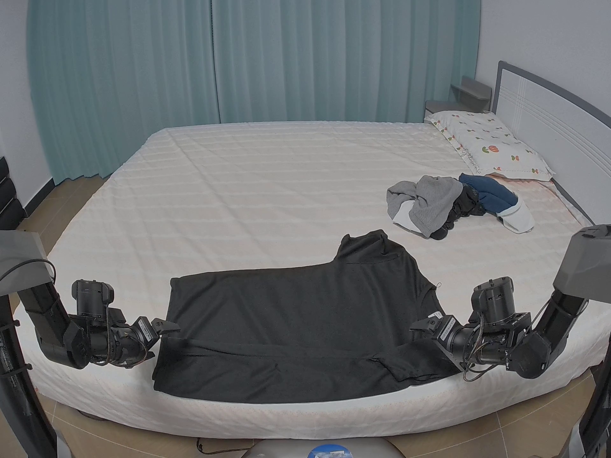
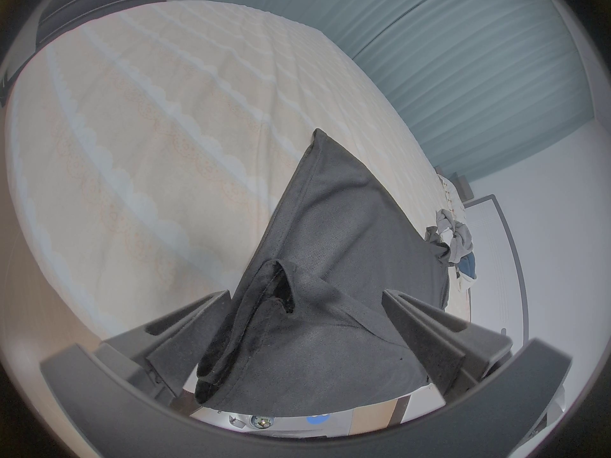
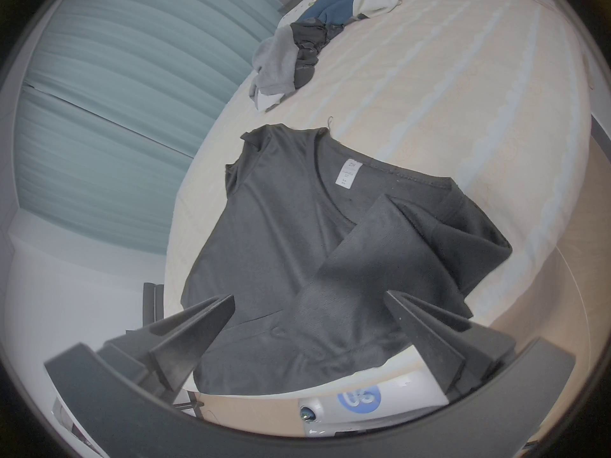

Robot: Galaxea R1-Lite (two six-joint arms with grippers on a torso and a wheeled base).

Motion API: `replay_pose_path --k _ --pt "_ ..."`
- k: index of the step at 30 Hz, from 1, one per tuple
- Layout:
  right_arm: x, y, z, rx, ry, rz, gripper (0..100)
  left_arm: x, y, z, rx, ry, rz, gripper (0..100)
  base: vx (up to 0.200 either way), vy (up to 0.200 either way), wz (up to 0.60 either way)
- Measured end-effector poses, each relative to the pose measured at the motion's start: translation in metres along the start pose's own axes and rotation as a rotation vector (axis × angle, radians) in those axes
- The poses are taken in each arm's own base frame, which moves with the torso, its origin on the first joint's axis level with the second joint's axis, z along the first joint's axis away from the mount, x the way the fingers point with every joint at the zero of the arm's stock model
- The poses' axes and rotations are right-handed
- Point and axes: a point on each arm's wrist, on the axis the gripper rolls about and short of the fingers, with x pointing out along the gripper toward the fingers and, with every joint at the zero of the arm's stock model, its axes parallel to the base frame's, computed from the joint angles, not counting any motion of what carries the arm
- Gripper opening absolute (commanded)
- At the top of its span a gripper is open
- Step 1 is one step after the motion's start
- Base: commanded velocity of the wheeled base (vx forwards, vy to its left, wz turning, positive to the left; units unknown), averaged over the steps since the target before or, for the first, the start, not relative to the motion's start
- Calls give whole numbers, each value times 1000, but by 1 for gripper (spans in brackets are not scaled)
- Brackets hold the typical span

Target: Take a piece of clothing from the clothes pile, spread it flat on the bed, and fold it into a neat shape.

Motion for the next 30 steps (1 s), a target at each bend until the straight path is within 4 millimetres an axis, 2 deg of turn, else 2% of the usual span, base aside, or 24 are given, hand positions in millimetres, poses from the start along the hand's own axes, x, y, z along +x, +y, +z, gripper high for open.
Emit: replay_pose_path --k 8,11,20,26,30 --pt "20 -29 12 -34 -41 -39 100 0 0 0 0 -1 4 100 0 0 0" --pt "21 -30 14 -26 -55 -27 100 0 0 -1 2 -1 6 100 0 0 0" --pt "-3 -15 28 130 -128 142 100 -4 -3 0 9 -13 1 100 0 0 0" --pt "-16 -19 38 185 -159 256 100 -3 -6 2 19 -21 -8 100 0 0 0" --pt "-18 -28 40 200 -186 303 100 1 -9 2 26 -27 -2 100 0 0 0"
